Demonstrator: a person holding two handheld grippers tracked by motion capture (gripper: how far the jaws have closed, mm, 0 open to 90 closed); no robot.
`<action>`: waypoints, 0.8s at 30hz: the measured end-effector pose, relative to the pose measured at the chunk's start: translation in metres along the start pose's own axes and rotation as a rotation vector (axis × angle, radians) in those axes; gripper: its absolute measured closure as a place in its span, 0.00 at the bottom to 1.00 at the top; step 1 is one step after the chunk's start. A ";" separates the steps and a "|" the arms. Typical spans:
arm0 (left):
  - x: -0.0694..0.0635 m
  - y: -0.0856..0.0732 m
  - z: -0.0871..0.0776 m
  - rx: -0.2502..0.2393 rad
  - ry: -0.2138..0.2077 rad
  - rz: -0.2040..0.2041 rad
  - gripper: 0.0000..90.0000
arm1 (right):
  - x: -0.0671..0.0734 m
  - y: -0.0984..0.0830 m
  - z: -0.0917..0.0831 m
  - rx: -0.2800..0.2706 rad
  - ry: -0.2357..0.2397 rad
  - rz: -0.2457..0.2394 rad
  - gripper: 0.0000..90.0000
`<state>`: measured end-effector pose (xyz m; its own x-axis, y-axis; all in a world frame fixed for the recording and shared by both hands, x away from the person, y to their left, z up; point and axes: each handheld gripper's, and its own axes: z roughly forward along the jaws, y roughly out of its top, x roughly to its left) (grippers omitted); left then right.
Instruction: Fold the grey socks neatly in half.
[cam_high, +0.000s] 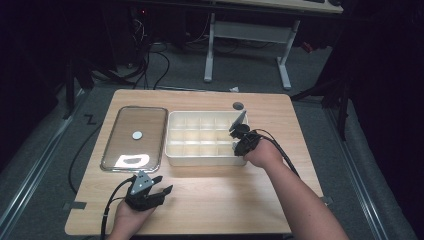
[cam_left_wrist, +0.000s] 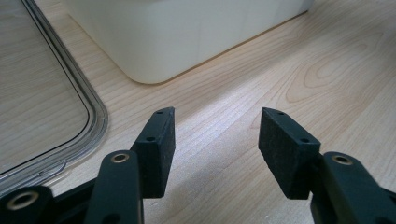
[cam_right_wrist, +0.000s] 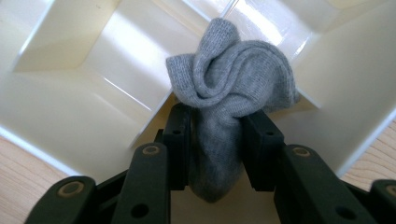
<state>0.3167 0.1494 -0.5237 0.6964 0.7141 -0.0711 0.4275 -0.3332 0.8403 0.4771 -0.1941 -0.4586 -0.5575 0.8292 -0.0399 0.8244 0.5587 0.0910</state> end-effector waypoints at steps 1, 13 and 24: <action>0.000 0.000 0.000 0.000 0.000 0.000 0.52 | 0.000 0.000 0.000 0.001 0.001 0.001 0.73; -0.001 -0.001 0.002 0.011 -0.004 0.004 0.52 | -0.005 -0.005 -0.025 -0.053 0.026 0.027 0.70; -0.002 -0.001 0.003 0.024 -0.008 0.010 0.52 | 0.001 -0.010 -0.017 -0.025 -0.020 0.002 0.96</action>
<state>0.3168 0.1464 -0.5260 0.7054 0.7057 -0.0667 0.4336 -0.3551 0.8282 0.4670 -0.1994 -0.4422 -0.5539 0.8305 -0.0591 0.8225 0.5568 0.1163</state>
